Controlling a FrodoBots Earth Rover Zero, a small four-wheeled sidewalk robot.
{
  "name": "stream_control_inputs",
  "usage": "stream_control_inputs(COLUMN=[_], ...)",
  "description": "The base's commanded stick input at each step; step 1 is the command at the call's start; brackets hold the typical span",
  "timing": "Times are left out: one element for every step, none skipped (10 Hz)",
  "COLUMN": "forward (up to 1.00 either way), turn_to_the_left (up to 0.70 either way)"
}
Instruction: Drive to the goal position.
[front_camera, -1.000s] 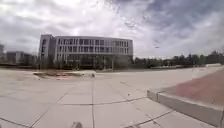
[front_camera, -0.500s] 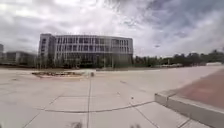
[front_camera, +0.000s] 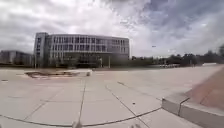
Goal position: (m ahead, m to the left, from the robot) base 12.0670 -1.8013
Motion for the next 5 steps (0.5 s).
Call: stream_control_inputs(forward=[0.7,0.7,0.7,0.7,0.7], turn_to_the_left=[0.0,0.0,0.0,0.0,0.0])
